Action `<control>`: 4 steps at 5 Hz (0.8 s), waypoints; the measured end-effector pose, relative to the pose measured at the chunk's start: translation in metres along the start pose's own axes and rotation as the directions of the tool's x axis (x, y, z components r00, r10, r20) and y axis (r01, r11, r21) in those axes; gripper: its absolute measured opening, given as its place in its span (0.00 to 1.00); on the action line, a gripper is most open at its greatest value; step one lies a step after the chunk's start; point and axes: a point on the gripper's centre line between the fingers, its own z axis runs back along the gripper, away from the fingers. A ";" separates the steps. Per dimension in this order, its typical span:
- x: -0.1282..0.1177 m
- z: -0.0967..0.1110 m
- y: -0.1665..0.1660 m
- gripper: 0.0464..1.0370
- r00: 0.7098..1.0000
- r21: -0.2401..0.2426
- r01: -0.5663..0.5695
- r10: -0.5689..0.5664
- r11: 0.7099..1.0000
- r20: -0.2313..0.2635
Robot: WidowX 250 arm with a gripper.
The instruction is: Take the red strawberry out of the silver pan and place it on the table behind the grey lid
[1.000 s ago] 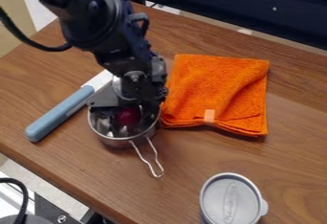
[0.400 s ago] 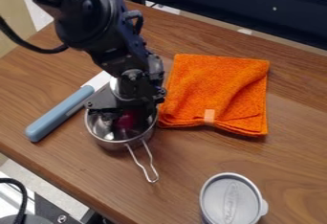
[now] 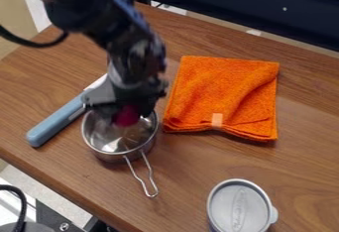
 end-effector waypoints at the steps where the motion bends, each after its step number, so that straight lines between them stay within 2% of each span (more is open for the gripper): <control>1: 0.006 0.016 -0.001 0.70 0.999 -0.016 -0.039 0.039 0.999 -0.018; 2: 0.006 0.033 0.000 0.70 0.998 -0.042 -0.055 0.054 0.998 -0.023; 4: -0.021 0.060 -0.031 0.70 0.999 -0.068 -0.028 0.025 0.997 -0.035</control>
